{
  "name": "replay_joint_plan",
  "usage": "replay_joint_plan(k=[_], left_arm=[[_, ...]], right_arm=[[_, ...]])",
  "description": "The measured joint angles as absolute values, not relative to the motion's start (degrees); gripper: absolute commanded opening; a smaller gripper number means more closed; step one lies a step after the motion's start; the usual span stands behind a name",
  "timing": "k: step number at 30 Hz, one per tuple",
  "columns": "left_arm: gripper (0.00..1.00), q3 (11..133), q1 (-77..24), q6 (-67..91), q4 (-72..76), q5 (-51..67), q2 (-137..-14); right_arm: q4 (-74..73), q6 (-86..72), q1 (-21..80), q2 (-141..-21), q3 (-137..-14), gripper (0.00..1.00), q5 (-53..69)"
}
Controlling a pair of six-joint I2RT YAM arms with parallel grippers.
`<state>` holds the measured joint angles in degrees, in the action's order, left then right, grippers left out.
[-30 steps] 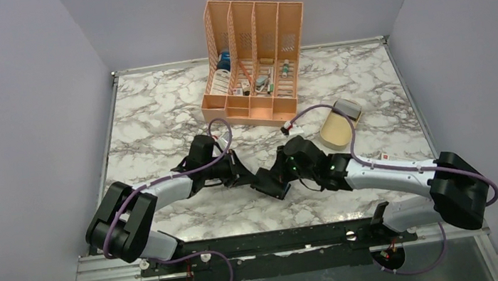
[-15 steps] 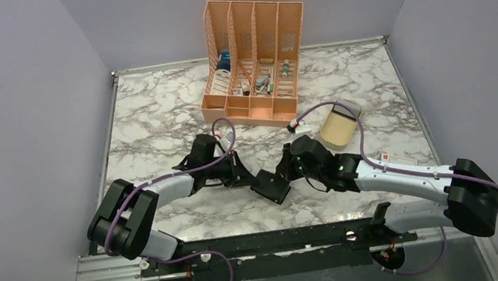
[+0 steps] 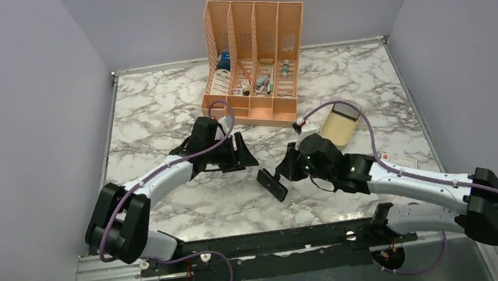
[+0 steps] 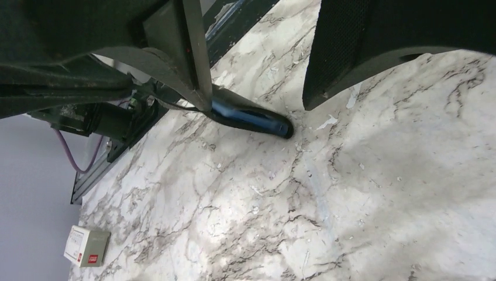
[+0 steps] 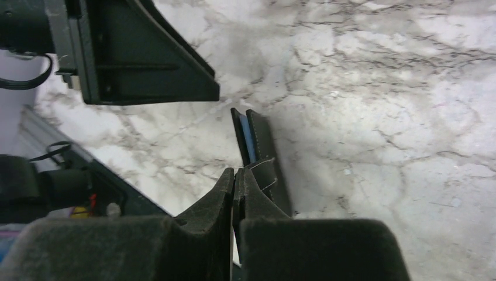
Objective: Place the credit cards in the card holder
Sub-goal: Open the card holder at the center of the board.
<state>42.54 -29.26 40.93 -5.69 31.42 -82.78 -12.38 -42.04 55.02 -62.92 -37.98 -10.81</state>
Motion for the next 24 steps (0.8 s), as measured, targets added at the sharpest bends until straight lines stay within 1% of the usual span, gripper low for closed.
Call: replay_joint_plan(k=[3,7,11,17,24], left_arm=[[0.62,43.29,-29.26,40.10,-7.70,29.43,-79.75],[0.61,43.20,-29.26,39.92,-8.78,29.71,-77.62],[0.61,40.36,-29.26,40.29,-8.64,30.81,-76.55],[0.55,35.48,-29.26,41.06,-8.78,31.09,-75.94],[0.52,33.63,-29.26,42.74,-7.66,32.14,-75.66]], right_arm=[[-10.66,-45.06,55.00,-60.69,-37.30,0.01,-8.25],[-5.80,-49.25,55.00,-58.94,-34.46,0.01,-5.48],[-4.58,-50.76,55.00,-59.53,-33.12,0.01,-5.17],[-6.68,-49.08,55.02,-60.88,-33.39,0.01,-10.76],[-11.73,-46.30,53.23,-63.26,-33.82,0.01,-18.02]])
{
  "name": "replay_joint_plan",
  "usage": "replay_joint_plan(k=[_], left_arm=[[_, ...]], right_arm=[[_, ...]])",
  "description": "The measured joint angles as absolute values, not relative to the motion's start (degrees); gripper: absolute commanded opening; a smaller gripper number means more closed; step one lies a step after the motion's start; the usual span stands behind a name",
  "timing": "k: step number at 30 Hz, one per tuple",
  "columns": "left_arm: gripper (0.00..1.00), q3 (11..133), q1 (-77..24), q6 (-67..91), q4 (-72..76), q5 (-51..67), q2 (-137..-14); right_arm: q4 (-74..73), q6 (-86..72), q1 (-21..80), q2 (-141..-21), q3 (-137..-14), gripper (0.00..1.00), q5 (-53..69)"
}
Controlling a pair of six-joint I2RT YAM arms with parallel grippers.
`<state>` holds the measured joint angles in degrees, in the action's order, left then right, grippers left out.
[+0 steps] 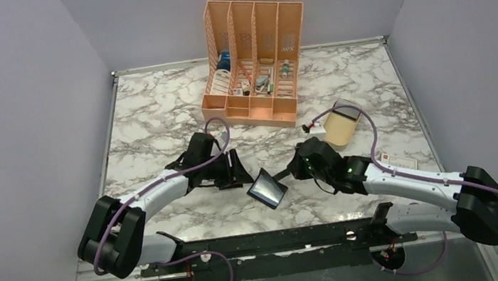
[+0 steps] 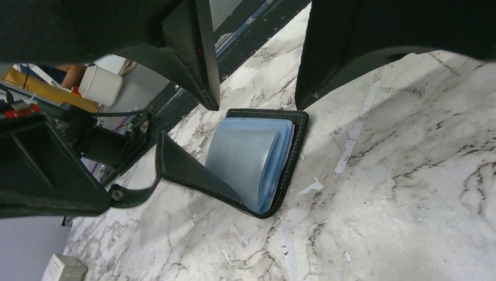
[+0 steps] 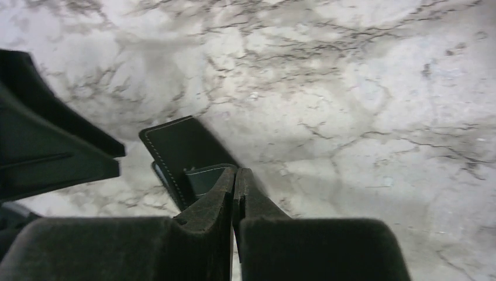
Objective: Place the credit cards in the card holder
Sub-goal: Open the card holder at the center of the board.
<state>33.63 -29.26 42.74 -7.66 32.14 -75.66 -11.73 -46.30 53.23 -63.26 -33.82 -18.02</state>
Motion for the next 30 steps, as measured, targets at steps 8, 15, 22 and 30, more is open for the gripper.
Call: replay_joint_plan(k=[8,15,22,30], left_arm=[[0.51,32.69,-29.41,44.36,-4.16,33.41,-76.44],[0.50,31.20,-30.37,46.24,-0.99,33.98,-78.11],[0.53,30.24,-31.66,46.85,0.47,33.71,-78.98],[0.40,30.06,-32.97,47.48,2.31,32.75,-79.64]], right_arm=[[-14.11,-44.99,47.70,-65.10,-33.67,0.01,-19.03],[-13.67,-45.25,43.72,-66.24,-31.46,0.01,-17.85],[-13.15,-46.48,41.87,-66.35,-27.55,0.01,-17.28],[-12.82,-46.96,41.58,-65.32,-27.09,0.35,-15.31]])
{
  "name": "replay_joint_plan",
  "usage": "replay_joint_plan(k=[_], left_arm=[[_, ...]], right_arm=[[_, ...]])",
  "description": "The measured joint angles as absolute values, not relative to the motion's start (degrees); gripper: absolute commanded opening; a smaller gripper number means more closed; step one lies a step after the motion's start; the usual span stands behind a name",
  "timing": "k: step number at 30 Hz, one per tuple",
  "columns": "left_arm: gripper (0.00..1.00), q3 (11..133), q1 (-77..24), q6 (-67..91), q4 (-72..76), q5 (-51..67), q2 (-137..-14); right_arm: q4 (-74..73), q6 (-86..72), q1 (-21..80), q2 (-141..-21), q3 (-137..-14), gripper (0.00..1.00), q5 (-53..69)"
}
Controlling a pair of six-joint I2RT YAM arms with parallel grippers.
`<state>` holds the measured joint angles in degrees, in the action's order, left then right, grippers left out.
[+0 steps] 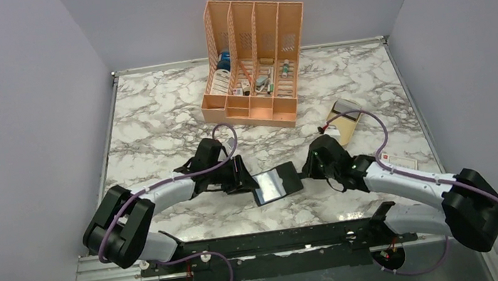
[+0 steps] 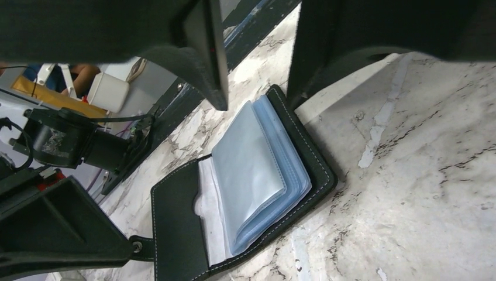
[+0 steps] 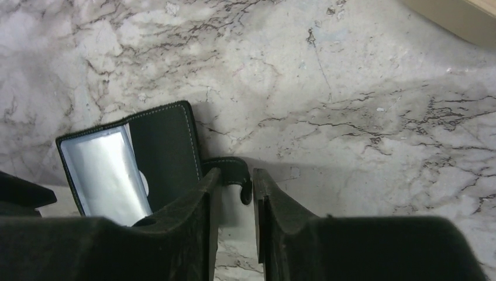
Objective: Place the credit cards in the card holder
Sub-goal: Open the card holder at the center of the board.
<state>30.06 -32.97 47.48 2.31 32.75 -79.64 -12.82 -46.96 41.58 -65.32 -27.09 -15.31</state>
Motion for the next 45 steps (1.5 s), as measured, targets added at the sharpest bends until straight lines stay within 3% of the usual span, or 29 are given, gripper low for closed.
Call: replay_joint_plan(k=[4,15,22,36,45], left_arm=[[0.38,30.06,-33.12,47.92,2.92,32.71,-79.88],[0.38,30.26,-33.12,48.58,4.84,32.60,-81.14],[0.43,30.30,-33.10,47.99,2.76,30.41,-79.85],[0.46,30.63,-30.59,44.27,-8.34,15.51,-58.98],[0.48,32.45,-30.48,42.26,-12.36,4.86,-42.94]], right_arm=[[-14.98,-45.34,41.56,-64.55,-28.82,0.46,-12.88],[-19.18,-41.50,41.56,-63.05,-37.47,0.49,-7.88],[-17.12,-41.76,44.42,-64.88,-38.68,0.52,-2.63],[-17.69,-38.83,54.52,-87.42,-50.65,0.61,-4.19],[-18.39,-37.69,55.18,-93.47,-51.51,0.62,-5.93]])
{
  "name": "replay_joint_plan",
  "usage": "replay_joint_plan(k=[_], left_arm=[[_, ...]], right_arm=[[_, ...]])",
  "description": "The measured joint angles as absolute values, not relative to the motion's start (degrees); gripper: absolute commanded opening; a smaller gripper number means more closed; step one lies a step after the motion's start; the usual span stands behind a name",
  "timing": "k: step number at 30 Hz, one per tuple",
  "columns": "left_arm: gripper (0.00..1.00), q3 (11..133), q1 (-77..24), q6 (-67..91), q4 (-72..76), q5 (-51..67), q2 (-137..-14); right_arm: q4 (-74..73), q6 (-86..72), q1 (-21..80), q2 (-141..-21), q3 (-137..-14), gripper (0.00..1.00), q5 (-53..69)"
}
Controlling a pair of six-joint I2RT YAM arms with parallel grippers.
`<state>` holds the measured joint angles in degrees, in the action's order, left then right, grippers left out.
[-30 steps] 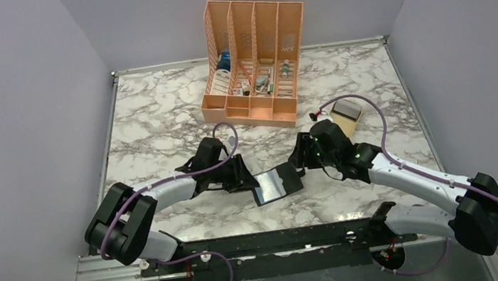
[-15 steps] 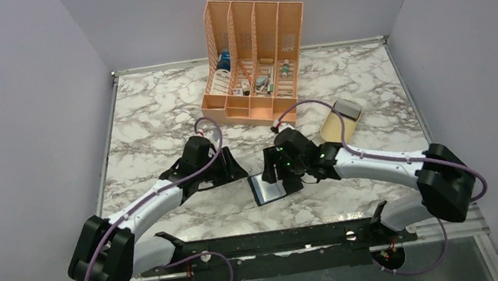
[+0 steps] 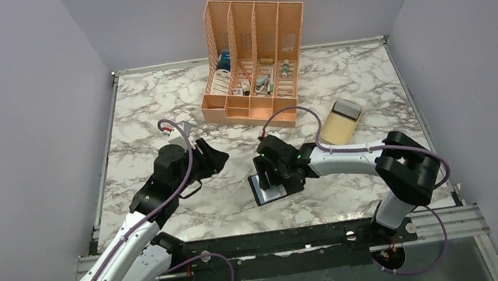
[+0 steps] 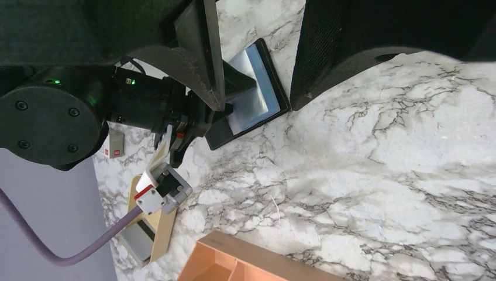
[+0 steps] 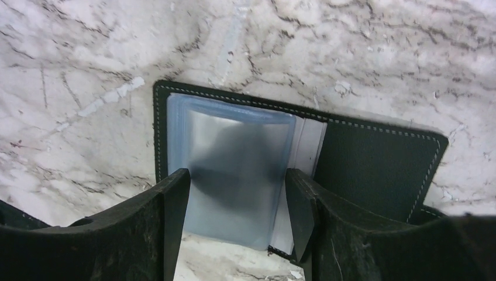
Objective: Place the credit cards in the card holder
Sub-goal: Open the card holder at the center of the board.
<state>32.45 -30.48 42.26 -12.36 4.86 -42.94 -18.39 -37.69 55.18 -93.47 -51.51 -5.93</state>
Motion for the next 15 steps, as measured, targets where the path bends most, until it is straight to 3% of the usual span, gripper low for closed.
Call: replay_joint_plan(k=[15], left_arm=[[0.48,32.45,-30.48,42.30,-15.57,0.38,-37.43]], right_arm=[[-21.98,-37.65,57.82,-98.04,-56.64,0.64,-11.14]])
